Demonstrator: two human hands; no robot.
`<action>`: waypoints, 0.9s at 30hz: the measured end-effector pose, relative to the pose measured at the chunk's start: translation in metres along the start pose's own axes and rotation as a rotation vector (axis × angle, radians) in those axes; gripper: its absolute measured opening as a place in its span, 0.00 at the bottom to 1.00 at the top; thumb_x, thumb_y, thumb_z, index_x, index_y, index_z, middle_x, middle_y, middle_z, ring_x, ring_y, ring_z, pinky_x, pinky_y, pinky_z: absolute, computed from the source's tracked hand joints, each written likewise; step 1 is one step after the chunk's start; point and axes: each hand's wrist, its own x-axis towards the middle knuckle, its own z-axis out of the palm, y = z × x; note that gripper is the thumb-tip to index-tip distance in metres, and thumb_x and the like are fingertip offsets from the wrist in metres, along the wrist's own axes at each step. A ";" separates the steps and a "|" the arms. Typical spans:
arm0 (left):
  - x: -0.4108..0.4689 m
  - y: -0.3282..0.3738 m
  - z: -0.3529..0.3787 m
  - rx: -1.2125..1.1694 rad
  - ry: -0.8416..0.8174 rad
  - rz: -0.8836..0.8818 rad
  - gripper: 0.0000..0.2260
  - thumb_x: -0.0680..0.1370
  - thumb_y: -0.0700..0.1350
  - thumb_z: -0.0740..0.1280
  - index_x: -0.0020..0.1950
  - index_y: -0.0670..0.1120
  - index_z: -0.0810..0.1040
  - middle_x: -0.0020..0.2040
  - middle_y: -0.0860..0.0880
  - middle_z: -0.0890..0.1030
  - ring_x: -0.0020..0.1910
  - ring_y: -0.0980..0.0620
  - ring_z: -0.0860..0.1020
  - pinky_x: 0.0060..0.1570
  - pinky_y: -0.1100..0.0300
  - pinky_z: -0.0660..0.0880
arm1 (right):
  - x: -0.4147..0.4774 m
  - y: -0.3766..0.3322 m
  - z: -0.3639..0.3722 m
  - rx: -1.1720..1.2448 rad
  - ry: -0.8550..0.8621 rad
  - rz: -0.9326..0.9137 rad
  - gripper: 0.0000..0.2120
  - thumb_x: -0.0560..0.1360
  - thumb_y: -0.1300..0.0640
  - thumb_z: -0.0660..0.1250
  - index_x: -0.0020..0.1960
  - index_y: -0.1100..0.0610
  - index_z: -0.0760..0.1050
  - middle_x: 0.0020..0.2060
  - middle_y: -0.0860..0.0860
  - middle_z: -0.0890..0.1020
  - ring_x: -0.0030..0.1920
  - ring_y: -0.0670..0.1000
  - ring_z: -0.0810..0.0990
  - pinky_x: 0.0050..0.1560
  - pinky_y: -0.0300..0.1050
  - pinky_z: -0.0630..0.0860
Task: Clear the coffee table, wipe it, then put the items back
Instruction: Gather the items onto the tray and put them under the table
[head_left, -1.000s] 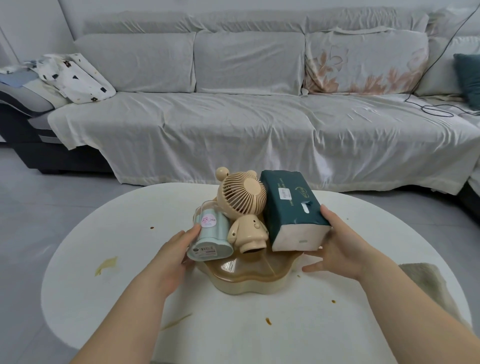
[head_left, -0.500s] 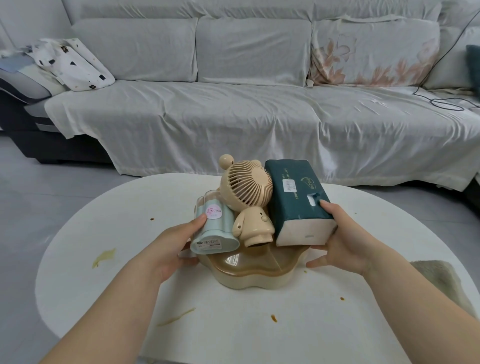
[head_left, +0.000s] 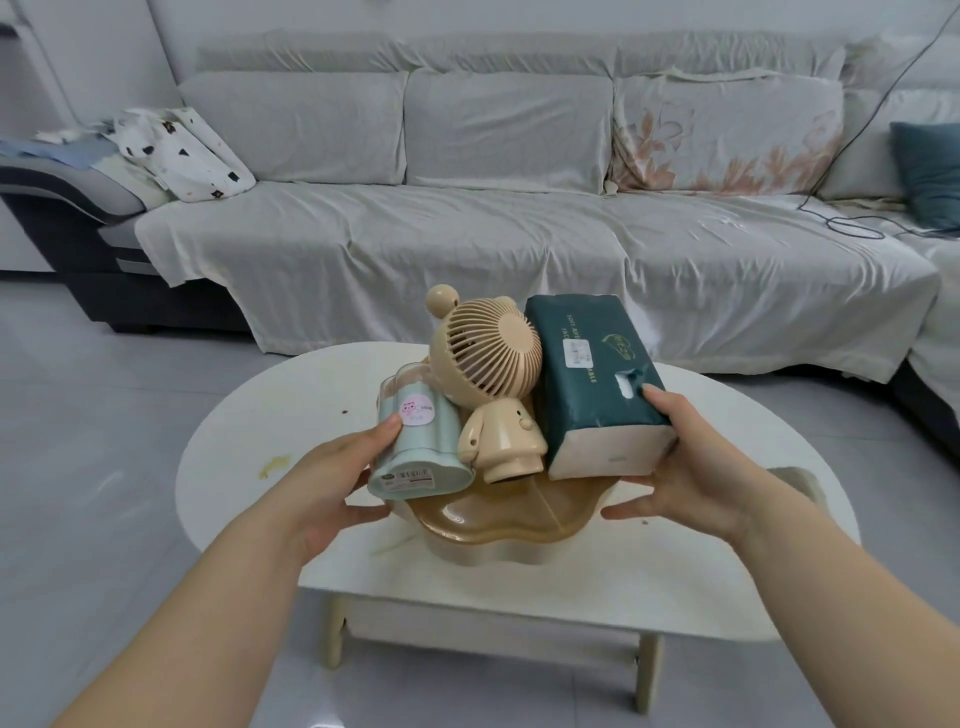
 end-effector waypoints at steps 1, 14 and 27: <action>-0.017 -0.004 -0.004 0.007 -0.003 0.006 0.16 0.58 0.60 0.68 0.37 0.52 0.83 0.36 0.54 0.85 0.49 0.51 0.78 0.41 0.53 0.76 | -0.015 0.005 0.004 -0.005 -0.011 -0.006 0.19 0.74 0.43 0.58 0.62 0.46 0.69 0.52 0.52 0.78 0.50 0.53 0.76 0.44 0.61 0.75; -0.210 -0.121 -0.057 -0.016 0.038 -0.042 0.17 0.60 0.58 0.67 0.41 0.50 0.83 0.37 0.51 0.86 0.46 0.50 0.79 0.39 0.54 0.76 | -0.166 0.144 0.047 -0.010 -0.162 0.106 0.26 0.56 0.40 0.67 0.52 0.46 0.74 0.44 0.52 0.84 0.53 0.54 0.77 0.42 0.59 0.78; -0.252 -0.221 -0.073 -0.053 0.067 -0.103 0.10 0.74 0.50 0.62 0.50 0.48 0.78 0.47 0.45 0.83 0.49 0.48 0.79 0.41 0.55 0.77 | -0.194 0.249 0.049 -0.048 -0.176 0.247 0.26 0.57 0.39 0.66 0.53 0.45 0.69 0.58 0.51 0.75 0.59 0.51 0.71 0.57 0.63 0.68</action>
